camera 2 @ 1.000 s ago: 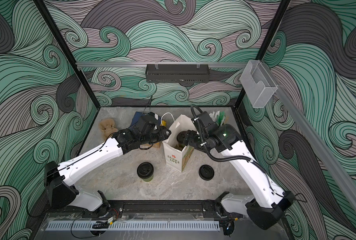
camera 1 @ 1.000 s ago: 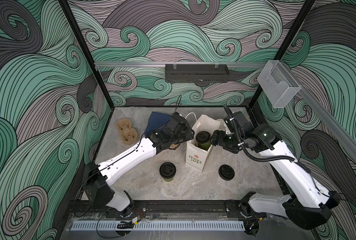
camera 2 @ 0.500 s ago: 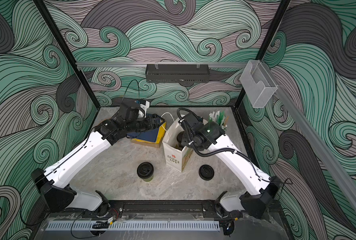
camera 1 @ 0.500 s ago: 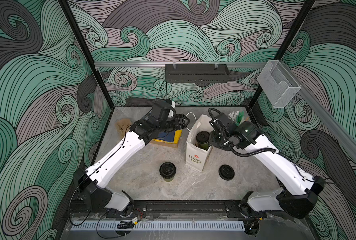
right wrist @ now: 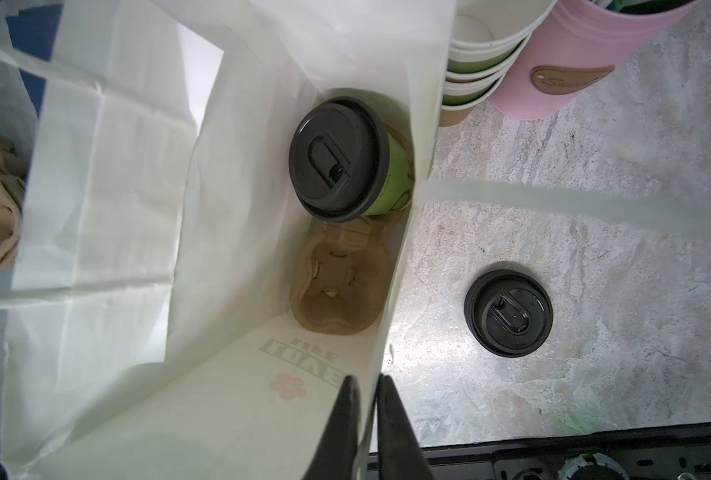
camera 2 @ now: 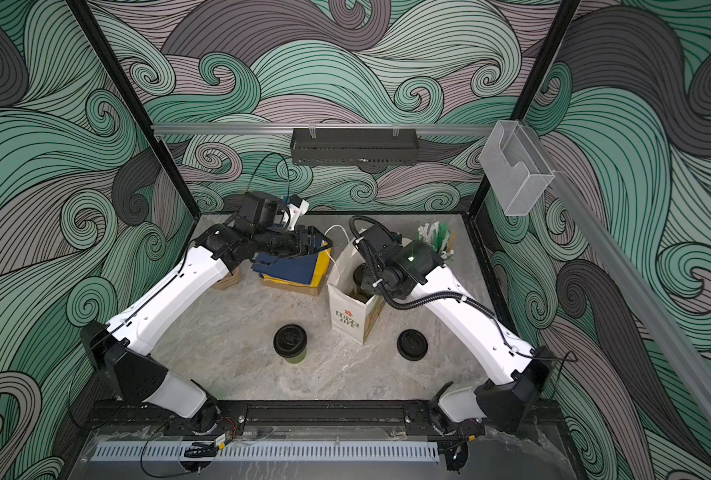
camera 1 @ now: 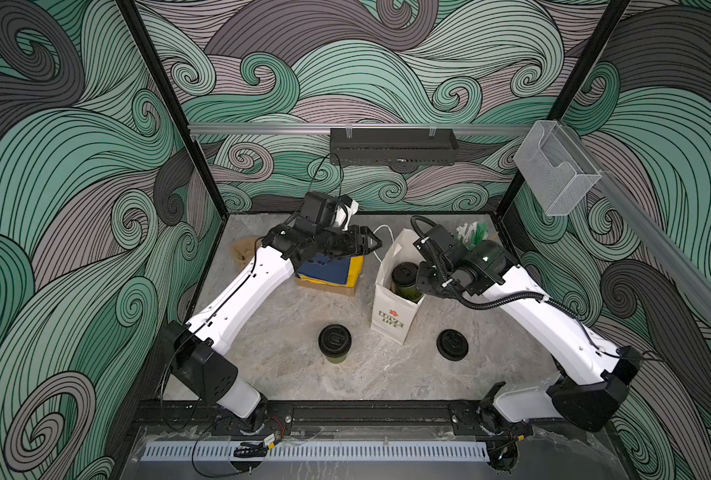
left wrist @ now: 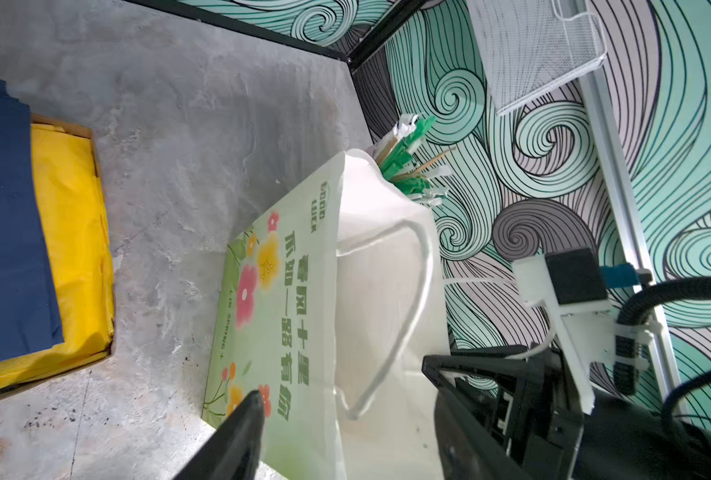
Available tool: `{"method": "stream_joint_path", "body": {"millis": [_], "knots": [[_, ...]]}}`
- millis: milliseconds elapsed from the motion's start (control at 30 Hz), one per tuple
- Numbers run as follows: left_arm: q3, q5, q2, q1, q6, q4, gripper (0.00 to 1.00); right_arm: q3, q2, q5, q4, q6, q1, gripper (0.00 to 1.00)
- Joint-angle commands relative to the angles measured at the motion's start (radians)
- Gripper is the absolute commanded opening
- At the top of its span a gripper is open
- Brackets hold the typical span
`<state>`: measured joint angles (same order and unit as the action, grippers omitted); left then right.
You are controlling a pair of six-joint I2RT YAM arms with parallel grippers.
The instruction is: Pack the takeout coffee
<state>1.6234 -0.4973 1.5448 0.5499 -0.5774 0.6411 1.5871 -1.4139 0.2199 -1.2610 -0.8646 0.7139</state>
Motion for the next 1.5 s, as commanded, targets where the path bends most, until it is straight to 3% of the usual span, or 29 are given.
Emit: {"method": "stream_joint_path", "body": {"millis": [0, 267, 600, 767, 1000, 1100, 1233, 1333, 1467], "knots": [[0.036, -0.073, 0.003, -0.005, 0.053, 0.045, 0.67, -0.005, 0.009, -0.029, -0.028, 0.033, -0.005, 0.07], [0.038, -0.080, 0.001, -0.009, 0.072, 0.088, 0.67, 0.002, 0.005, -0.069, -0.024, 0.117, -0.022, 0.00], [0.076, -0.142, 0.044, -0.026, 0.031, 0.045, 0.68, -0.019, 0.027, -0.179, 0.003, 0.228, -0.166, 0.00], [0.110, -0.204, 0.078, -0.024, 0.014, 0.038, 0.76, -0.025, 0.023, -0.218, 0.004, 0.265, -0.169, 0.00], [0.267, -0.129, 0.166, 0.006, 0.101, 0.237, 0.77, -0.013, 0.017, -0.238, 0.008, 0.308, -0.174, 0.00], [0.378, -0.079, 0.232, 0.019, 0.164, 0.383, 0.66, -0.012, 0.017, -0.240, 0.008, 0.310, -0.178, 0.00], [0.495, -0.080, 0.296, 0.026, 0.192, 0.491, 0.29, -0.013, 0.018, -0.243, 0.007, 0.311, -0.183, 0.00], [0.491, -0.099, 0.281, 0.028, 0.188, 0.478, 0.17, -0.009, 0.015, -0.244, 0.008, 0.315, -0.191, 0.00], [0.427, -0.127, 0.235, 0.028, 0.157, 0.403, 0.09, 0.006, -0.007, -0.253, 0.009, 0.334, -0.208, 0.00]]}}
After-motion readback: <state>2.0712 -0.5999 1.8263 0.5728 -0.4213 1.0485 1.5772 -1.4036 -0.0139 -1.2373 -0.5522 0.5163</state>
